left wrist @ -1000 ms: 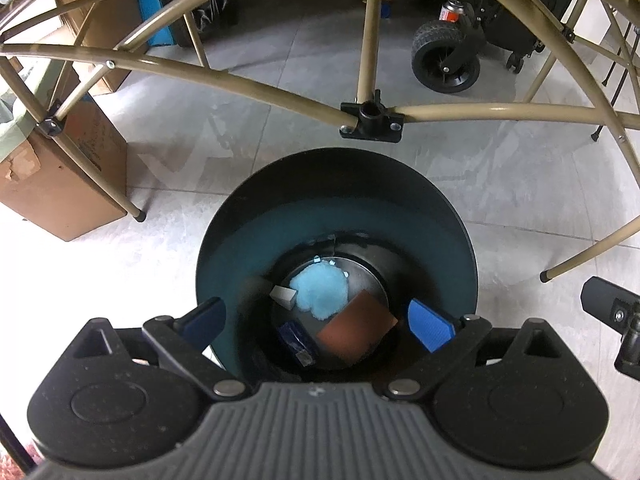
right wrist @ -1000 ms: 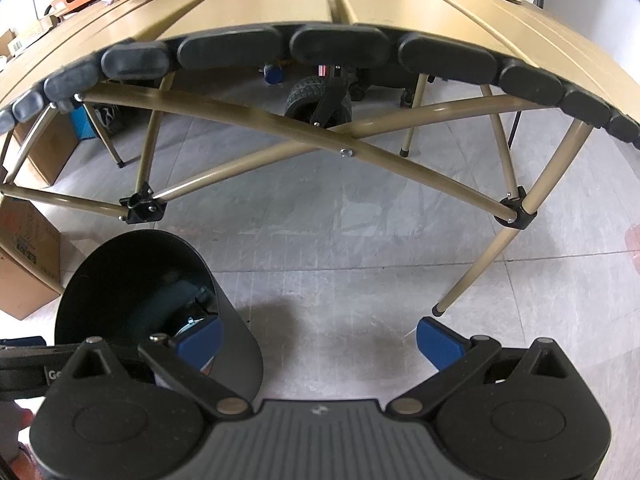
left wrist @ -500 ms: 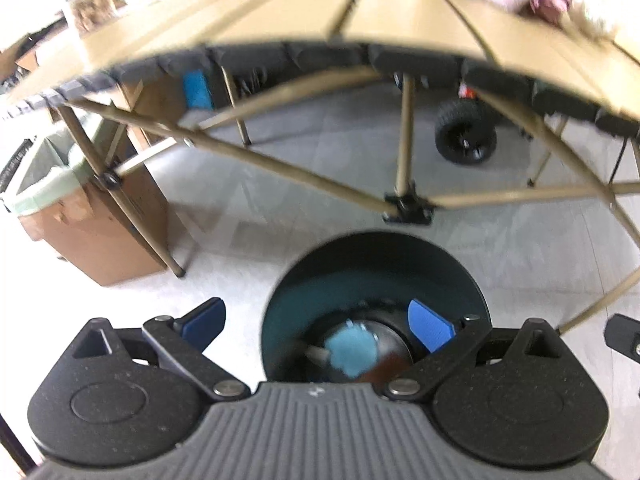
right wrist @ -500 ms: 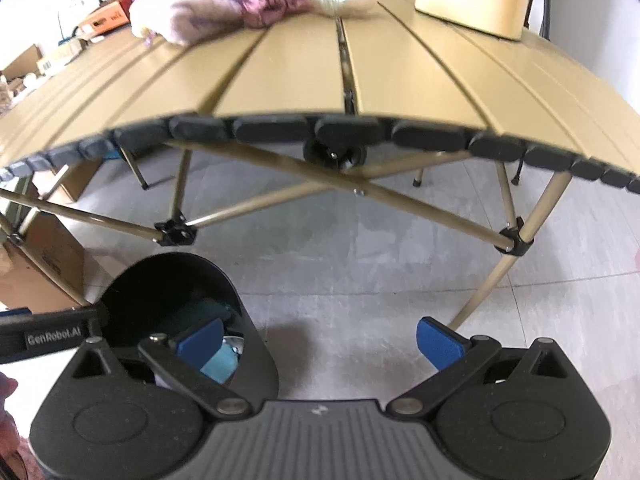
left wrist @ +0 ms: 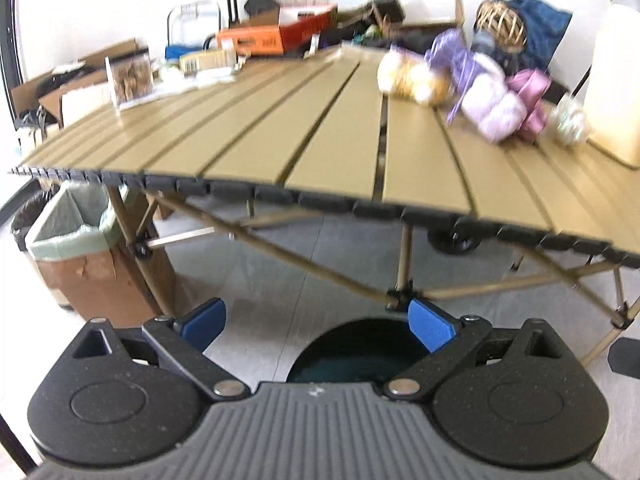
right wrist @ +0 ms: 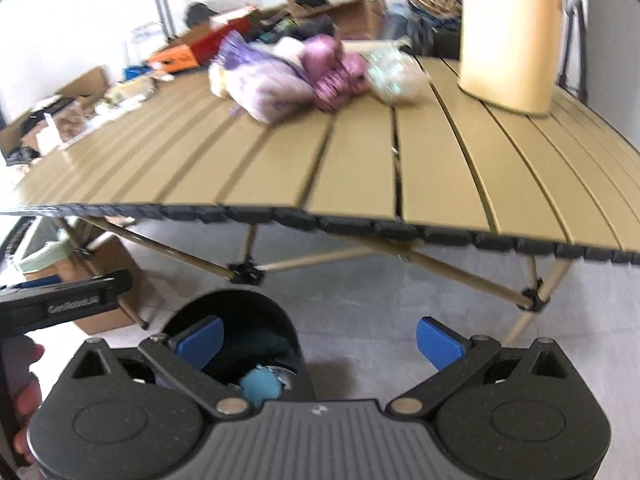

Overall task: Collect trash
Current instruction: 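Move both tools back over the table toward the lavender plush and plastic bag, then grasp the lavender plush with the left tool while the right tool grasps the iridescent plastic bag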

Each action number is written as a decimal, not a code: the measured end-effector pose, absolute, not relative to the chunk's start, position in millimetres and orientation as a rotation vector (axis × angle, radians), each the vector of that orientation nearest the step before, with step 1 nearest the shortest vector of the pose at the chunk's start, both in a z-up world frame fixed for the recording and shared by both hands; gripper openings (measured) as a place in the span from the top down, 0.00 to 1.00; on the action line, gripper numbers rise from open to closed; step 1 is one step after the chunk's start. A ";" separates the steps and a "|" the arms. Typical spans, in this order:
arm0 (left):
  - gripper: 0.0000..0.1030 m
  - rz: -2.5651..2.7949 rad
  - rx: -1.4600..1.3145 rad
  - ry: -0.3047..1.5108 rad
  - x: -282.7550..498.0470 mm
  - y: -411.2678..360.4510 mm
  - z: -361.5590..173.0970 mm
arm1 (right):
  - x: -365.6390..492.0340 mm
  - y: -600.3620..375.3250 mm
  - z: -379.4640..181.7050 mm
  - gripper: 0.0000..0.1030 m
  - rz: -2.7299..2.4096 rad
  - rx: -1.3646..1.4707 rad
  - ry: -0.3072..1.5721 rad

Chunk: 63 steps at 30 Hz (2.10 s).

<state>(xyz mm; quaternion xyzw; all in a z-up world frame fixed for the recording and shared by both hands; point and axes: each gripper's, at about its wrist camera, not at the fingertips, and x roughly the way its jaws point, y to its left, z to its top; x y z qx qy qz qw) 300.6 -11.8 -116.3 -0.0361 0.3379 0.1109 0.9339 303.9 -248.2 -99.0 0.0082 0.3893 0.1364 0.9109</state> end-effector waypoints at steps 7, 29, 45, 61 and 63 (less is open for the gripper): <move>0.01 0.185 -0.061 0.525 290.3 -21.8 -89.5 | 303.6 -261.8 -66.9 0.00 0.311 0.075 0.680; 0.00 -0.006 0.028 0.358 377.7 -94.3 -49.4 | 372.3 -315.5 -47.2 0.00 0.163 0.276 0.400; 0.16 -0.033 0.206 0.406 455.4 -139.9 -66.0 | 419.9 -325.9 -64.7 0.00 0.024 0.293 0.359; 0.66 -0.032 0.204 0.483 474.1 -129.7 -79.4 | 419.9 -326.1 -68.9 0.00 0.018 0.328 0.388; 0.67 -0.050 0.181 0.483 470.9 -125.9 -76.0 | 419.7 -325.5 -68.8 0.00 0.019 0.331 0.388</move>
